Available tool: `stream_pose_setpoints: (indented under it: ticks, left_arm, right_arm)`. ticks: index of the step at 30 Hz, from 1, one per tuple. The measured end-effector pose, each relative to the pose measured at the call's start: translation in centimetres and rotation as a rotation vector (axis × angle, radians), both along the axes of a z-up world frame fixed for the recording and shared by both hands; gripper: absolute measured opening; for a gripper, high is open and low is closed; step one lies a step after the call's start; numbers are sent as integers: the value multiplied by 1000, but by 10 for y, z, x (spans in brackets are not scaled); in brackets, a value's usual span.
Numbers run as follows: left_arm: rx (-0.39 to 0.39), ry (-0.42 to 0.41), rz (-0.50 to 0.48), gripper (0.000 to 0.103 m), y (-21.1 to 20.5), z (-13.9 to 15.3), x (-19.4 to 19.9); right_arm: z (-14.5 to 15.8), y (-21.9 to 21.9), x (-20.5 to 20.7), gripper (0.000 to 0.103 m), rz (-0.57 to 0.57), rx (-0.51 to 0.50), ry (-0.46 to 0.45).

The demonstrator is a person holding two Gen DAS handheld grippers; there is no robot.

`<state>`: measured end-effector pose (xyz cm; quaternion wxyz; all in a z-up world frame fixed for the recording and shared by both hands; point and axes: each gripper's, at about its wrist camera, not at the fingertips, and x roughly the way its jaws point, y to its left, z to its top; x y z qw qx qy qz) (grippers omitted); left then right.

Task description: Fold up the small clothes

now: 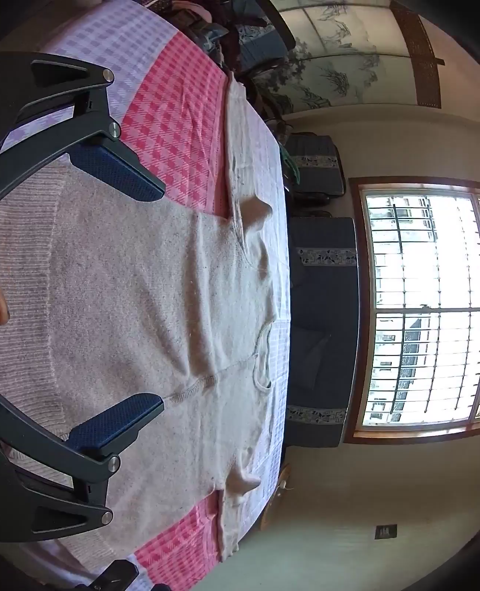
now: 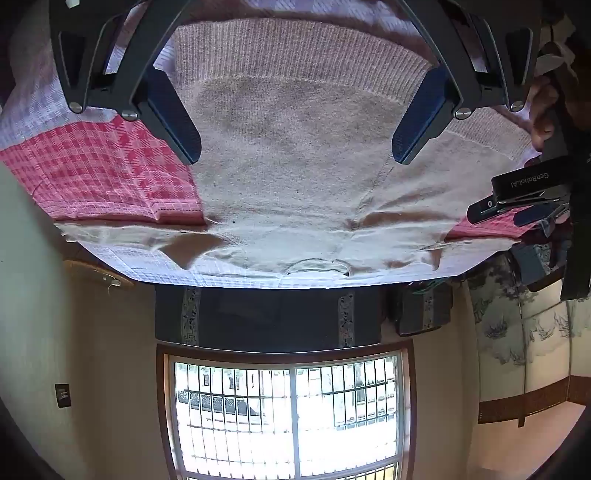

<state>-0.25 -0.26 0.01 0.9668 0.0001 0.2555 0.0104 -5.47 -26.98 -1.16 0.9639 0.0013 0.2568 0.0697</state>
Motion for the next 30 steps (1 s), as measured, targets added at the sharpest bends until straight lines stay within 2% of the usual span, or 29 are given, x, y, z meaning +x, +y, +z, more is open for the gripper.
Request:
stream_pose_setpoints:
  ticks: [2, 4, 6, 8, 24, 30]
  left_arm:
    - [22, 1, 1, 103, -4, -3, -4]
    - [23, -1, -9, 103, -6, -4, -7]
    - [-7, 16, -7, 103, -1, -4, -2]
    - [11, 9, -14, 103, -8, -4, -4]
    - [28, 34, -19, 103, -18, -4, 0]
    - [34, 38, -24, 103, -22, -2, 6]
  right_arm:
    - [-1, -1, 0, 103, -1, 2, 7]
    - [-2, -2, 0, 103, 3, -1, 9]
    - [2, -2, -6, 103, 10, 6, 7]
    - [3, -4, -9, 103, 23, 5, 8]
    - [-2, 9, 0, 103, 56, -19, 34]
    - [-6, 10, 7, 103, 70, -14, 69]
